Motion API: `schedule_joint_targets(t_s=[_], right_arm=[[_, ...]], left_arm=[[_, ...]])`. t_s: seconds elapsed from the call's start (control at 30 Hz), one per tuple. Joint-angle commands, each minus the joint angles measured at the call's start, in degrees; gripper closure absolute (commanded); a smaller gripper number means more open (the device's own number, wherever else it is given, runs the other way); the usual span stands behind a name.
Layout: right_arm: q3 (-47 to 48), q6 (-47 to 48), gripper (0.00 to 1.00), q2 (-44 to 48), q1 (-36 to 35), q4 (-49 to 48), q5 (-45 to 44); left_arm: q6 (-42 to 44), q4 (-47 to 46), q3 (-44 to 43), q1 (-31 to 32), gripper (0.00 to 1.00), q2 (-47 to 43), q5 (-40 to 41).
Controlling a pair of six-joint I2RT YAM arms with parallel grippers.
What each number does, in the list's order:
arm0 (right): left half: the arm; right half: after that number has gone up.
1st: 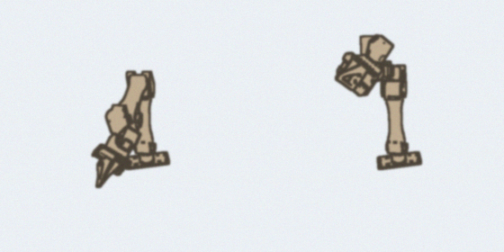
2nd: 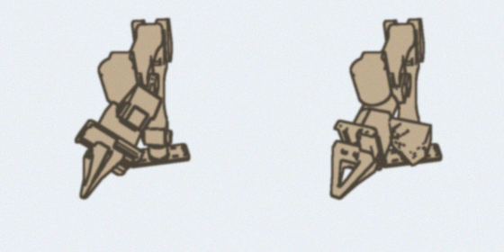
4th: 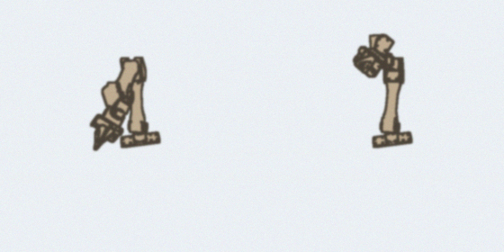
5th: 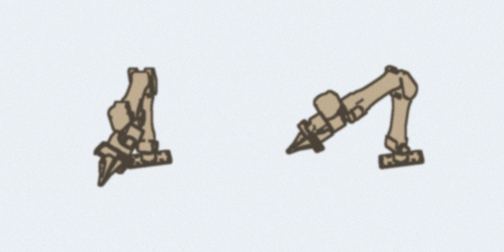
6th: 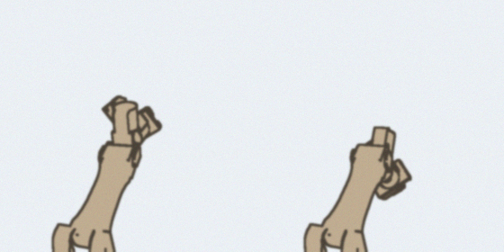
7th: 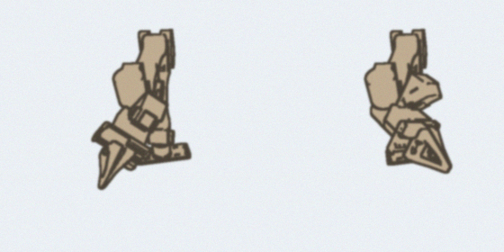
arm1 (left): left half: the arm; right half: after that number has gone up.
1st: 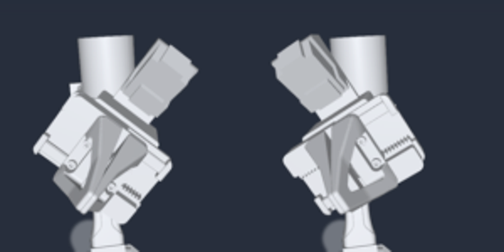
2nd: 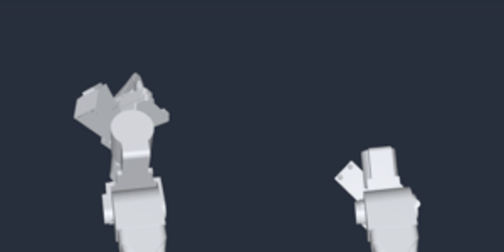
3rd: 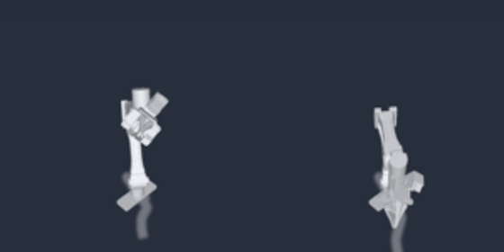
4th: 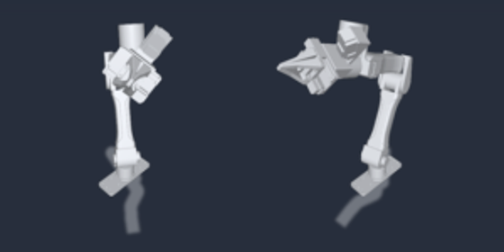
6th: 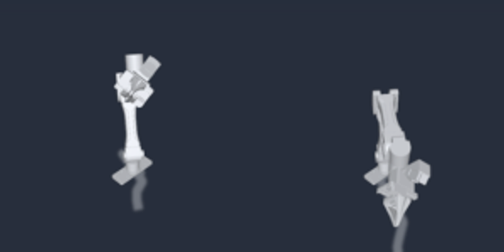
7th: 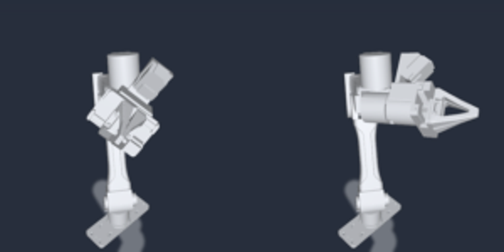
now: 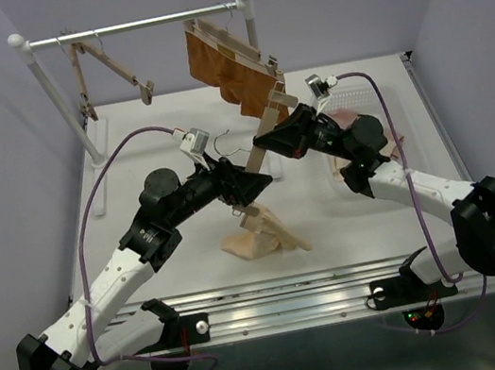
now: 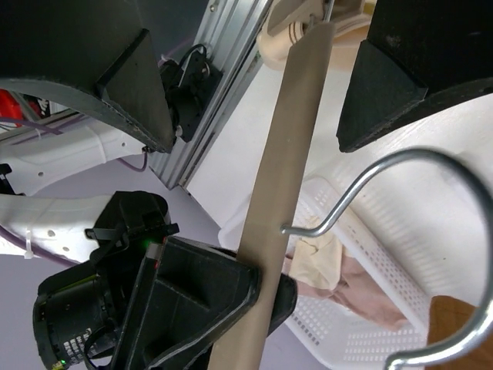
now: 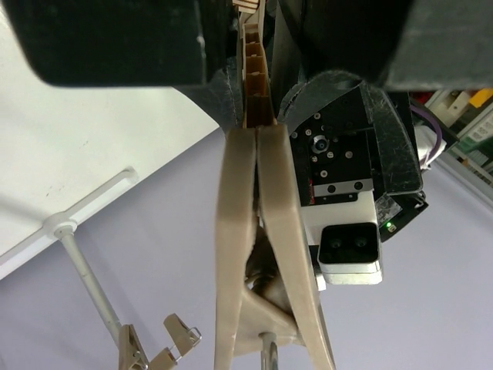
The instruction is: Remove the underwear clipped to the hanger
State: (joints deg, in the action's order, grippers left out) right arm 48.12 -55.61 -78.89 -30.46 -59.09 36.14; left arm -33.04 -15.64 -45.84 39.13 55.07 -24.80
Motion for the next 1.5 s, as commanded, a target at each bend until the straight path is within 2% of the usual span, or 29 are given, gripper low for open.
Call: schedule_joint_targets(t_s=[0.0, 0.2, 0.4, 0.83, 0.97, 1.13, 1.3, 1.47], right_arm=[[0.0, 1.5, 0.99, 2.8, 0.0, -1.9, -1.5], [0.5, 1.8, 0.99, 2.9, 0.5, -2.1, -1.1], [1.3, 1.5, 0.99, 2.8, 0.5, -3.0, -0.2], [4.3, 1.6, 0.99, 0.7, 1.0, -5.9, 0.5], [4.0, -1.1, 0.99, -1.7, 1.0, -11.6, 0.8], [5.1, -2.0, 0.99, -4.0, 1.0, -11.8, 2.2], [5.1, 0.1, 0.99, -4.1, 1.0, -7.0, 0.3], [4.7, 1.2, 0.99, -4.4, 1.0, -4.6, -1.9]], left_arm=[[2.3, 1.9, 1.1, 0.0, 0.01, -4.2, 4.2], [4.5, 11.4, 0.3, 0.0, 0.01, -6.0, 8.3], [3.2, 13.8, 2.3, -0.2, 0.01, -8.0, 9.9], [0.1, 11.4, 6.5, -0.2, 0.01, -12.1, 4.8], [-1.0, 9.0, 7.7, -0.2, 0.01, -12.8, 2.5], [-0.9, 8.5, 7.5, -0.2, 0.02, -13.4, 2.3], [-0.9, 8.2, 7.3, -0.2, 0.11, -13.7, 1.3], [-0.6, 9.1, 6.7, -0.2, 0.34, -14.0, 1.1]])
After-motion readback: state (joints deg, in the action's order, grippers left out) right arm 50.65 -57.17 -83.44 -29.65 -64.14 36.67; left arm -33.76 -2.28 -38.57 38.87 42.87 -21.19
